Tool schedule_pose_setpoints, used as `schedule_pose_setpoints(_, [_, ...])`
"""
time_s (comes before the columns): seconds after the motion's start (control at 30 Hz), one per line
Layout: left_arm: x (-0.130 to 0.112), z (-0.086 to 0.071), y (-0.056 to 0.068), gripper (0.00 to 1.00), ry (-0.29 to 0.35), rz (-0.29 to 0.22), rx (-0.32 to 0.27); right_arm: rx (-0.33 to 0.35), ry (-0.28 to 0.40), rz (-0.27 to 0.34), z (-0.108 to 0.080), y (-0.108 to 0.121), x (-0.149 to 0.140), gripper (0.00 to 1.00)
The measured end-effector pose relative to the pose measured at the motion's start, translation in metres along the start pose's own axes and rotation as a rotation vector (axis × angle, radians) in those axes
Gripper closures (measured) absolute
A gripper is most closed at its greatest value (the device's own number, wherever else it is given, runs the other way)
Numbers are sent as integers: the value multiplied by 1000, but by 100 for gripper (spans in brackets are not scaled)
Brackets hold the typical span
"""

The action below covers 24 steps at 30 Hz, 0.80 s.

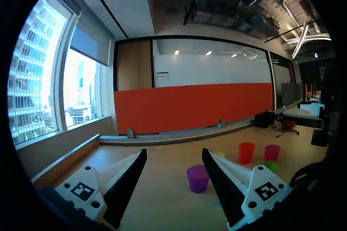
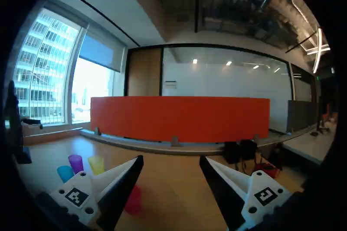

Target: Pour water

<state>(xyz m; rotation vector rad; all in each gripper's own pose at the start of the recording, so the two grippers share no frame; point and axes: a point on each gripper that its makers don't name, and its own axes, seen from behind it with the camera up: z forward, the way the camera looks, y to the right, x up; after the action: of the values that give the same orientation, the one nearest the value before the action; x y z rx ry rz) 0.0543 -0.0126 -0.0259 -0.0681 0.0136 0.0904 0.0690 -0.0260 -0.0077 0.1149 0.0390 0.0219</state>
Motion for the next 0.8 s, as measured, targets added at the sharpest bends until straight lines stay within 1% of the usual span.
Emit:
schedule_pose_setpoints(0.07, [3, -1, -1, 6, 8, -12, 17, -45, 18, 16, -2, 10, 4, 0])
schedule_pose_setpoints(0.17, [6, -2, 0, 6, 16, -32, 25, -95, 37, 30, -4, 21, 7, 0])
schedule_pose_setpoints(0.27, [4, -2, -3, 6, 15, -49, 38, -124, 44, 33, -7, 27, 7, 0])
schedule_pose_setpoints(0.5, [2, -1, -9, 6, 8, -58, 54, -140, 42, 32, -10, 31, 4, 0])
schedule_pose_setpoints(0.67, [-5, 1, -6, 6, -3, -49, 46, -150, 36, 22, -12, 31, -1, 0])
schedule_pose_setpoints(0.8, [-8, 3, -6, 6, -4, -38, 53, -159, 36, 18, -14, 31, -3, 0])
